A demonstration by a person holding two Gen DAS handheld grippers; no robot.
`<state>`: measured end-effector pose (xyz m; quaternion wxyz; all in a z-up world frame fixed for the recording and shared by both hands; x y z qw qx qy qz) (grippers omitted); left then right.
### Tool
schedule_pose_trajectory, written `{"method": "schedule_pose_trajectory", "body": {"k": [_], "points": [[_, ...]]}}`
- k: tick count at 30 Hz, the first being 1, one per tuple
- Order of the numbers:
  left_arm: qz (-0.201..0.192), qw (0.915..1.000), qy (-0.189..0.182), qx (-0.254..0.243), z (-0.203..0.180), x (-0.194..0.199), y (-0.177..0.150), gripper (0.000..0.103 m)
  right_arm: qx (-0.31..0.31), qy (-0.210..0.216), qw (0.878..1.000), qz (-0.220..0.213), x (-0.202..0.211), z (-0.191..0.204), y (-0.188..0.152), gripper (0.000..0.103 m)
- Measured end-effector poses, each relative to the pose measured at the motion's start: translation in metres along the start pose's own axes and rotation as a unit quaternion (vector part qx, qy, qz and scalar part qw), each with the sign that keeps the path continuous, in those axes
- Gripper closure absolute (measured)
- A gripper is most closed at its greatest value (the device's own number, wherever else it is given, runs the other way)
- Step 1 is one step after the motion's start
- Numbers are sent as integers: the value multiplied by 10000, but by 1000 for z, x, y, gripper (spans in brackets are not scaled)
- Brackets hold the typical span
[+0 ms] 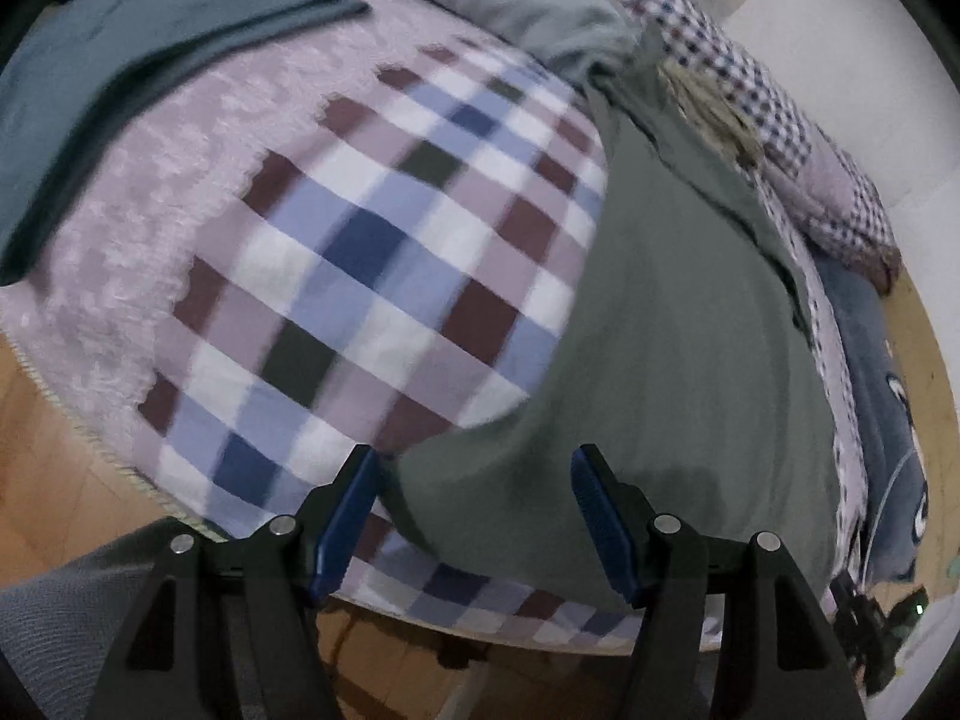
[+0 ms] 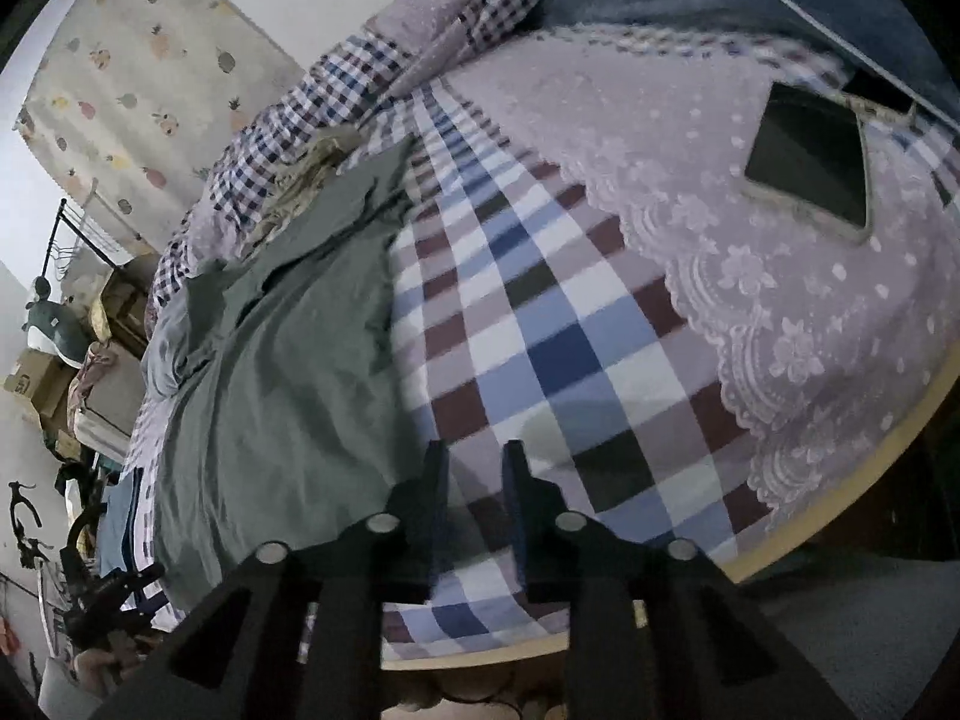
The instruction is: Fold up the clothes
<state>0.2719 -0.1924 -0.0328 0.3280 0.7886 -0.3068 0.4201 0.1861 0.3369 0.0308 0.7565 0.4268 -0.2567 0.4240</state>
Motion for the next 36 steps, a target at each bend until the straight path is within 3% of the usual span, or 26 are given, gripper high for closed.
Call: {"method": "schedule_pose_trajectory", "body": {"k": [3, 4, 10, 19, 25, 28, 29, 31, 32, 36], "points": [[99, 9998, -126, -73, -5, -5, 0, 57, 52, 10, 9998, 211, -11, 1, -3, 76], [107, 9998, -161, -66, -5, -5, 0, 71, 109, 5, 9996, 241, -13, 3, -4, 76], [-52, 9987, -508, 33, -5, 6, 1, 93, 604, 181, 9979, 176, -10, 22, -11, 76], [-438, 9951, -865, 191, -1, 28, 0, 97, 1074, 298, 9937, -96, 4, 42, -18, 76], [-489, 9945, -901, 206, -3, 31, 0, 97, 933, 35, 9946, 442, -22, 37, -23, 74], [-434, 9954, -823, 216, -3, 28, -1, 97, 1183, -124, 9909, 637, -37, 44, -28, 74], [-417, 9957, -799, 223, -4, 26, -1, 97, 1357, -157, 9886, 637, -39, 50, -30, 76], [-432, 9954, -823, 244, -5, 26, 0, 97, 1635, -284, 9840, 646, -42, 58, -33, 98], [-445, 9951, -842, 255, -5, 27, 0, 97, 1733, -360, 9821, 639, -42, 61, -35, 102], [-625, 9904, -1201, 268, -7, 46, -3, 99, 1747, -268, 9838, 310, -10, 67, -32, 103]]}}
Point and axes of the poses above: each gripper's, at about its wrist camera, not at the fingertips, and x roughly against the way its jaws point, z to its left, y to its top, the point moved 3 cm from there along -x, roughly the way its jaws point, and after that the axes turned 4 degrees about z, right-handed, at the moved point
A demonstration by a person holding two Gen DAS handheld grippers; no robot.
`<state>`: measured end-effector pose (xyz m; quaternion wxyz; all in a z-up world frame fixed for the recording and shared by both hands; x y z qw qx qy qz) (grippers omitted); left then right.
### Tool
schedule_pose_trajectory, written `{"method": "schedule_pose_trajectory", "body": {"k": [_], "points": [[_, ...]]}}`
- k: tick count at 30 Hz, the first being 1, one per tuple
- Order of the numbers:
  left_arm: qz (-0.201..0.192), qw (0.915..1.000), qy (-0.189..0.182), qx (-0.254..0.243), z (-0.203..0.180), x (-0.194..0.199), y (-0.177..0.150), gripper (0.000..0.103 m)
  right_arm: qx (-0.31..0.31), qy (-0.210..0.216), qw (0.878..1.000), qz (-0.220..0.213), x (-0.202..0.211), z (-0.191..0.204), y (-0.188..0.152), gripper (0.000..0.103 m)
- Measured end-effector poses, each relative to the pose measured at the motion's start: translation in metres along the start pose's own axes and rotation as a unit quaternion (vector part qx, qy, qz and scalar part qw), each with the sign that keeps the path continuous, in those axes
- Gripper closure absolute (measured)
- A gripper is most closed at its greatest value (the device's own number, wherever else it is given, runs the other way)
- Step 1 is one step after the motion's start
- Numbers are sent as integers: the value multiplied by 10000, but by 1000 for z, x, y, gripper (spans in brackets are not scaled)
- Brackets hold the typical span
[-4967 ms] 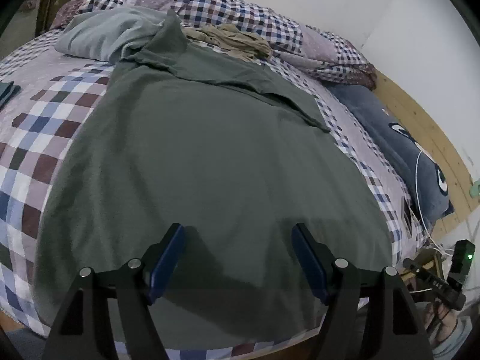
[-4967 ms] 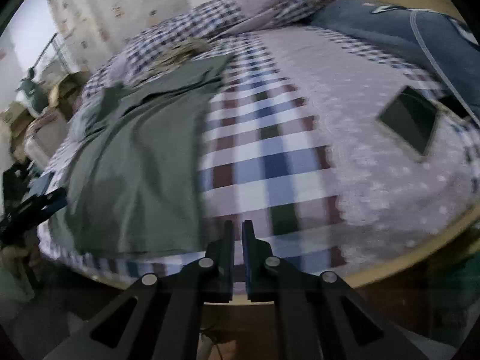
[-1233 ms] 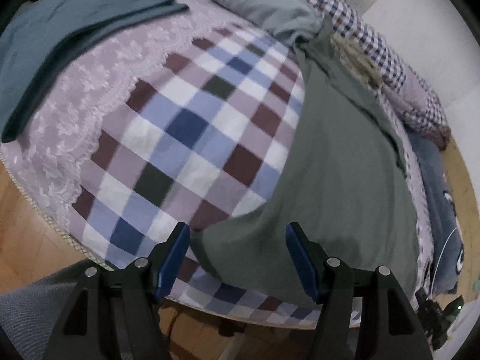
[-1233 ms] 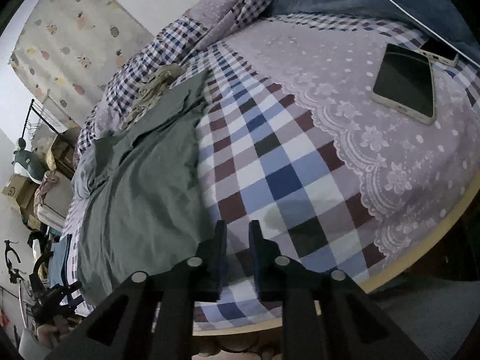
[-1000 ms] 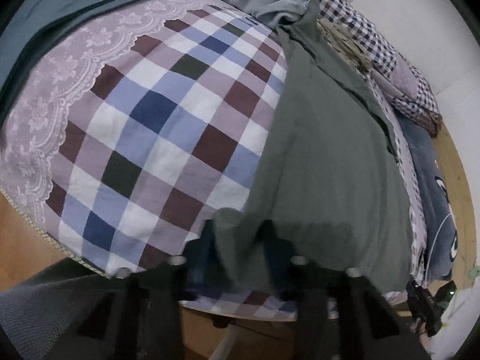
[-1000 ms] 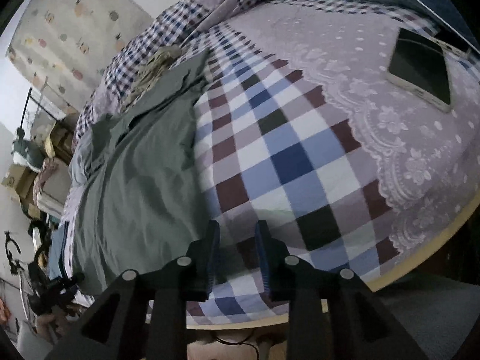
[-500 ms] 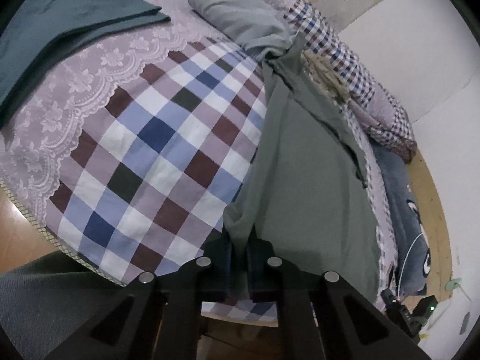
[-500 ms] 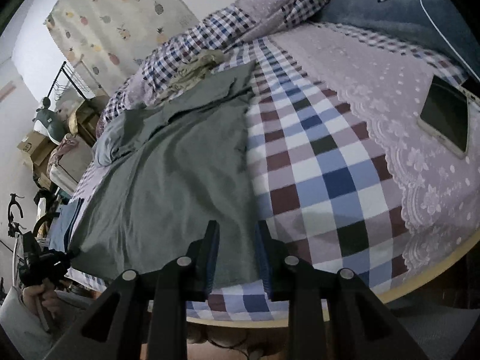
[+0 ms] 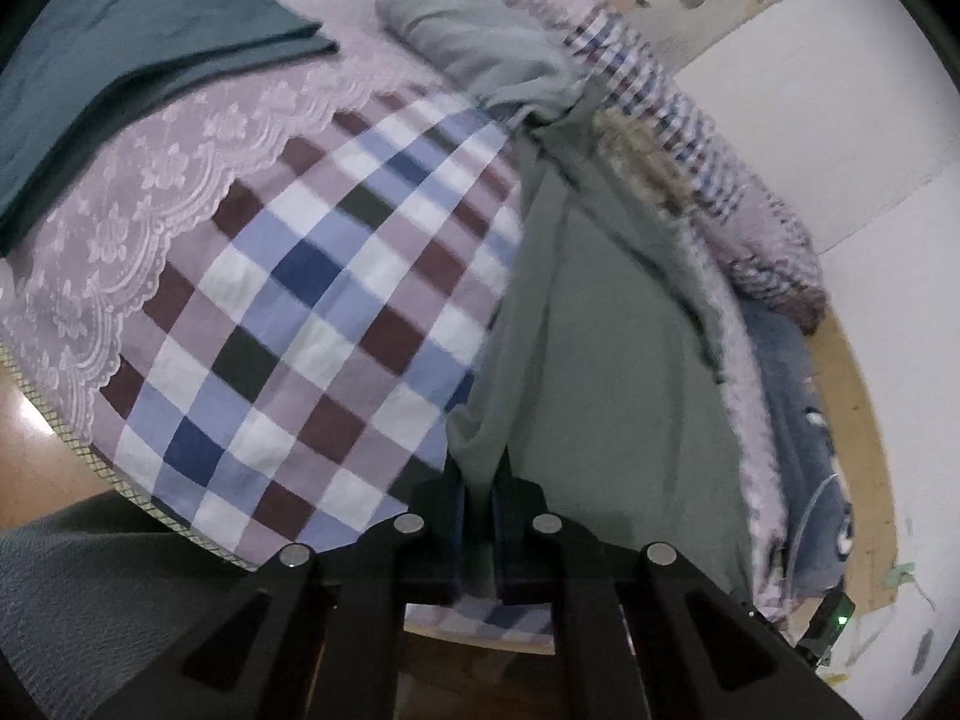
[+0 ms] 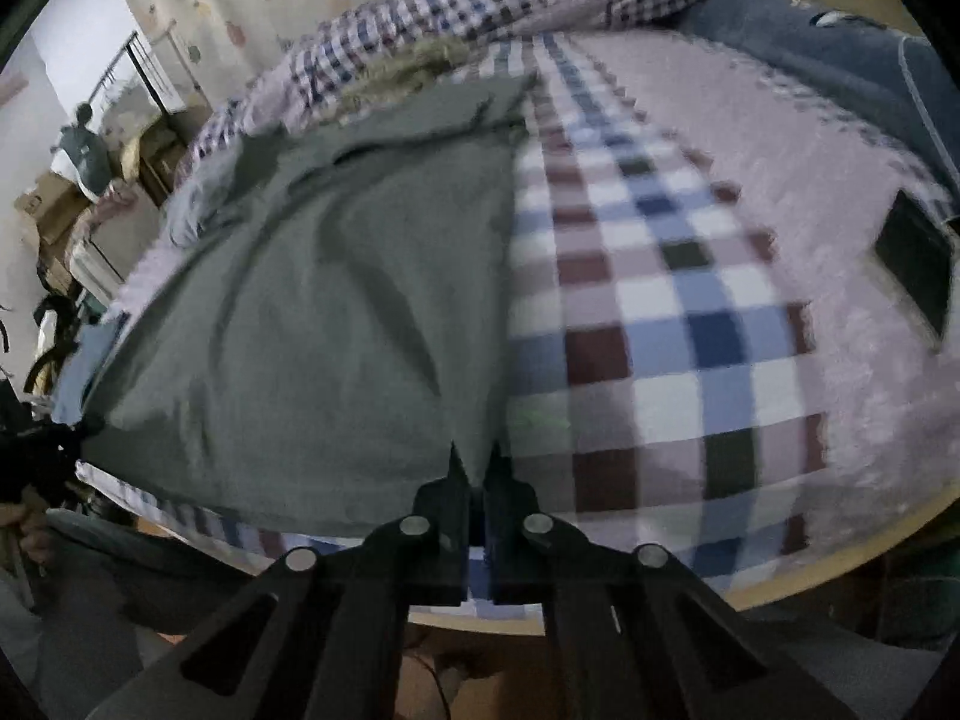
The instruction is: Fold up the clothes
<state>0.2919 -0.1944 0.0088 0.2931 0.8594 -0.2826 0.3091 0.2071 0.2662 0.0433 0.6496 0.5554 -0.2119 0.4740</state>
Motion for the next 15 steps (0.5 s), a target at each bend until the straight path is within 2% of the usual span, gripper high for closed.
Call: {"method": "schedule_pose_trajectory", "body": {"k": [2, 5, 9, 13, 15], "points": [[-143, 9996, -252, 24, -4, 17, -3, 99, -3, 60, 9998, -166, 24, 2, -1, 103], [-342, 9988, -330, 103, -4, 37, -10, 99, -29, 81, 9997, -217, 46, 2, -3, 103], [280, 9982, 350, 390, 12, 15, -20, 99, -131, -140, 9997, 150, 37, -7, -9, 103], [456, 9944, 864, 409, 15, 8, -23, 96, 276, -700, 9961, 462, 22, 4, -13, 102], [536, 9923, 990, 517, 21, 7, -25, 96, 352, -901, 9936, 579, 16, 3, -15, 101]]}}
Point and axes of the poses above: each gripper's, at about its wrist camera, not at the fingertips, and x roughly against the way its jaws point, z to its left, y to its top, the point moved 3 cm from there along -x, roughly the way its jaws point, and after that the axes turned 4 degrees about z, right-handed, at the moved point
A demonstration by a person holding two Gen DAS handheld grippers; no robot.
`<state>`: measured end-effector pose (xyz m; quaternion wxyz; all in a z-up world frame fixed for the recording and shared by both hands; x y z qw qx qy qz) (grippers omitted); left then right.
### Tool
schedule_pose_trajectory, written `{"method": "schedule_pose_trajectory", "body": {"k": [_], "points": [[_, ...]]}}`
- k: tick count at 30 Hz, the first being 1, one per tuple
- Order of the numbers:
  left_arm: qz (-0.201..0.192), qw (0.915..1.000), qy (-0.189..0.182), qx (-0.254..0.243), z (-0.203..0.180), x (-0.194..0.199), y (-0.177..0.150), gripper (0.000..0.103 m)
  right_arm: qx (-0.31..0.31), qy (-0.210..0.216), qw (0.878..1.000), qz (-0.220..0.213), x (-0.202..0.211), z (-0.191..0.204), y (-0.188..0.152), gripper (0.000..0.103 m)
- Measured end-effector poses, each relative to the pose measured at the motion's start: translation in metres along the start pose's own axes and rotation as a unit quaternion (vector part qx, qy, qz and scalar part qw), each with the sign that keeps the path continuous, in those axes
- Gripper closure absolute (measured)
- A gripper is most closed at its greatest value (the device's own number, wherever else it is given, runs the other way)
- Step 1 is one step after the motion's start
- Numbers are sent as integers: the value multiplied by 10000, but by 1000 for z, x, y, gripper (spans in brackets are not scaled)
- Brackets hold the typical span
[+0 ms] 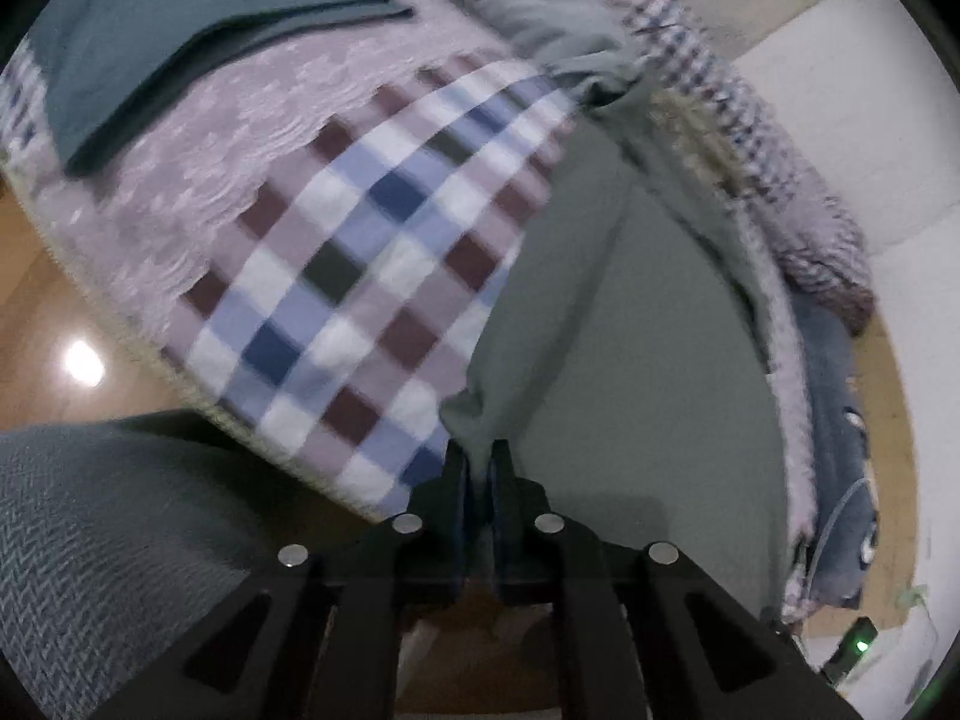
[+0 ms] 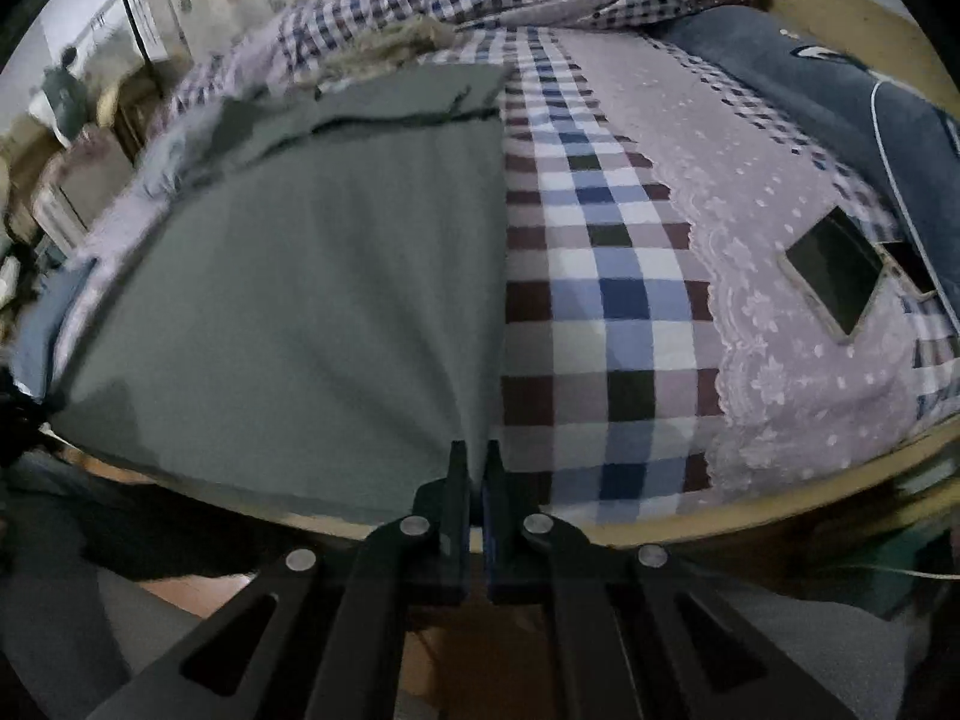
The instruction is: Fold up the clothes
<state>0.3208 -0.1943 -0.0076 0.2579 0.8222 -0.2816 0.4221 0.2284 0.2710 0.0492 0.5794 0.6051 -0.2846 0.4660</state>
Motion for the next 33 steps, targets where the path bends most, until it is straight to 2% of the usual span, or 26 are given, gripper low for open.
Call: {"method": "schedule_pose_trajectory", "body": {"k": [4, 6, 8, 9, 10, 12, 13, 15, 18, 23, 28, 30, 31, 32, 33], "points": [[-71, 9999, -63, 77, 3, 5, -1, 89, -369, -239, 9990, 9, 0, -17, -2, 97], [-236, 9993, -267, 144, 5, 11, 1, 80, -535, -374, 9977, -177, 9, -22, 0, 97], [-401, 9979, -471, 210, 8, 17, 2, 62, -666, -495, 9958, -375, 18, -25, 3, 96], [-531, 9965, -589, 265, 11, 22, 3, 57, -606, -489, 9956, -514, 22, -20, 5, 94], [-688, 9945, -715, 332, 14, 28, 4, 47, -474, -419, 9958, -661, 26, -12, 7, 93], [-946, 9902, -921, 462, 22, 38, 6, 42, -113, -289, 9955, -898, 30, 8, 13, 80], [-1018, 9886, -976, 523, 26, 40, 7, 38, 105, -238, 9945, -1018, 32, 20, 14, 78], [-1043, 9901, -802, 487, 29, 39, 7, 34, 593, -69, 9906, -1233, 34, 49, 16, 69], [-942, 9931, -549, 422, 34, 32, 8, 29, 1393, 140, 9810, -1347, 32, 95, 7, 65], [-515, 9970, -355, 452, 43, 4, 15, 28, 2727, 274, 9523, -1341, 14, 171, -8, 63], [2, 9983, -354, 461, 41, -32, 16, 31, 3297, 337, 9344, -1310, 1, 210, -22, 62], [245, 9978, -440, 439, 39, -45, 14, 54, 3453, 362, 9270, -1416, 0, 223, -25, 59], [321, 9970, -532, 470, 39, -47, 14, 71, 3531, 367, 9231, -1475, 0, 230, -26, 58], [371, 9958, -650, 526, 41, -47, 13, 81, 3608, 358, 9193, -1532, -2, 237, -26, 55], [384, 9937, -861, 601, 43, -46, 13, 84, 3687, 351, 9152, -1589, -4, 245, -26, 52]]}}
Point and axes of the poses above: each gripper's, at about its wrist camera, not at the fingertips, and x roughly against the way its jaws point, z to its left, y to its top, the point moved 3 cm from there along -x, roughly the way its jaws point, and after that the axes turned 4 degrees about z, right-handed, at the moved point
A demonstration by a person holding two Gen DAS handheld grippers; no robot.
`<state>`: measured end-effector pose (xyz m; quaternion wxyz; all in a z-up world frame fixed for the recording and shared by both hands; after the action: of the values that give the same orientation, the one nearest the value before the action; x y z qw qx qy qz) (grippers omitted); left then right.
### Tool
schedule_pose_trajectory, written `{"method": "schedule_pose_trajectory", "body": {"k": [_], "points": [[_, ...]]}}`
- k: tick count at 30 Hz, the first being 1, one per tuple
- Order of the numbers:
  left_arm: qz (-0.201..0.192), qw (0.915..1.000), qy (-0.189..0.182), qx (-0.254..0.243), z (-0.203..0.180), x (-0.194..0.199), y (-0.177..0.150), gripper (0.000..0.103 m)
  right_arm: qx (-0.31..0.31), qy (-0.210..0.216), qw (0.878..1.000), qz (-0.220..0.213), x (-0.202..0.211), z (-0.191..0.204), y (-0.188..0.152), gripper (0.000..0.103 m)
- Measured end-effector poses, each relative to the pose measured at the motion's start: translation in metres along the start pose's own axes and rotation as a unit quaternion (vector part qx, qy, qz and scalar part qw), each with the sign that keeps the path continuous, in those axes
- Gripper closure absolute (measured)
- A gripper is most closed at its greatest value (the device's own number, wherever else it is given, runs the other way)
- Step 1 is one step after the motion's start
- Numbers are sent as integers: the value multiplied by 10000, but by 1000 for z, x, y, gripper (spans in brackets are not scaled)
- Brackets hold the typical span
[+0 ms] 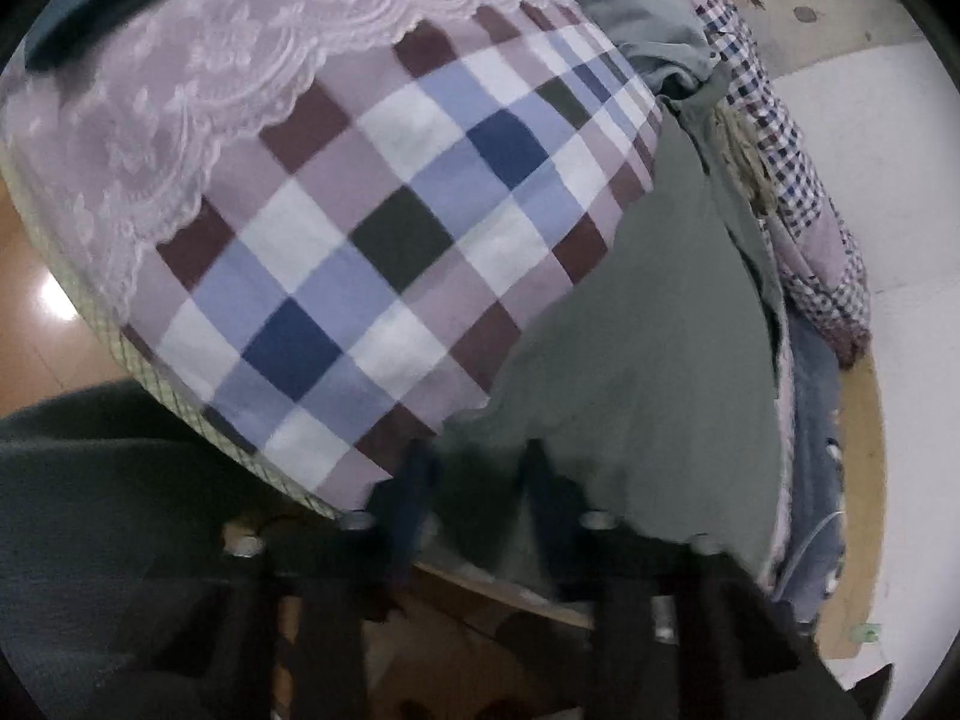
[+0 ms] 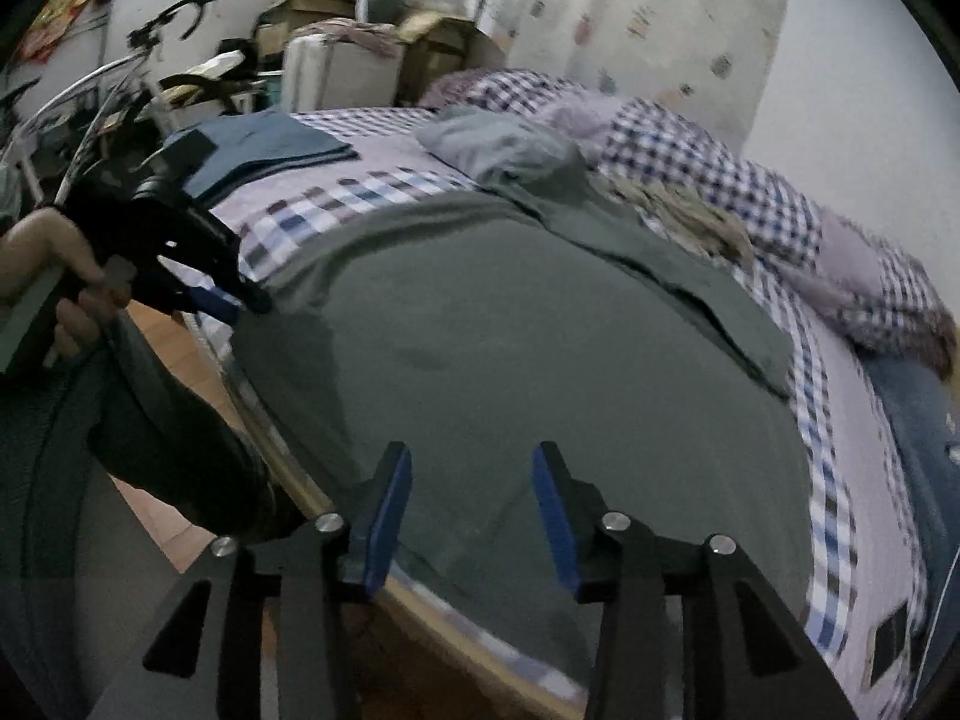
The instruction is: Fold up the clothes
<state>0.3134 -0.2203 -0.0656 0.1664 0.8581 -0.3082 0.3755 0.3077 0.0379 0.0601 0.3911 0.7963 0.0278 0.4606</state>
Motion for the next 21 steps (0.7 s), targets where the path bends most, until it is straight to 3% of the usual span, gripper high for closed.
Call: {"method": "schedule_pose_trajectory", "body": {"k": [5, 9, 13, 17, 21], "points": [[-271, 9962, -794, 218, 6, 22, -3, 93, 606, 95, 9979, -205, -23, 48, 19, 45], [-338, 9930, -1100, 277, 8, 31, -6, 93, 1268, 123, 9908, -451, -40, 97, 30, 41], [-292, 9910, -1277, 280, 11, 40, -7, 94, 2074, -29, 9750, -800, -56, 146, 37, 39], [-233, 9893, -1403, 312, 14, 43, -9, 95, 2803, -692, 9515, -1065, -76, 179, 35, 39], [-203, 9883, -1474, 329, 14, 45, -8, 95, 3226, -1430, 9291, -1105, -98, 186, 30, 39]]}}
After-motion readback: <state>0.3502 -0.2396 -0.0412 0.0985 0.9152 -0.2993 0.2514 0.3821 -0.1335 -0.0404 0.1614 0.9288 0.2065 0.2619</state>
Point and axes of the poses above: each gripper's, at about its wrist camera, not at the fingertips, and x roughly against the way its jaws point, z to its left, y to its top, the point moved 3 cm from there along -x, roughly the way its jaws point, and after that the axes turned 4 degrees about z, right-handed, at the moved point
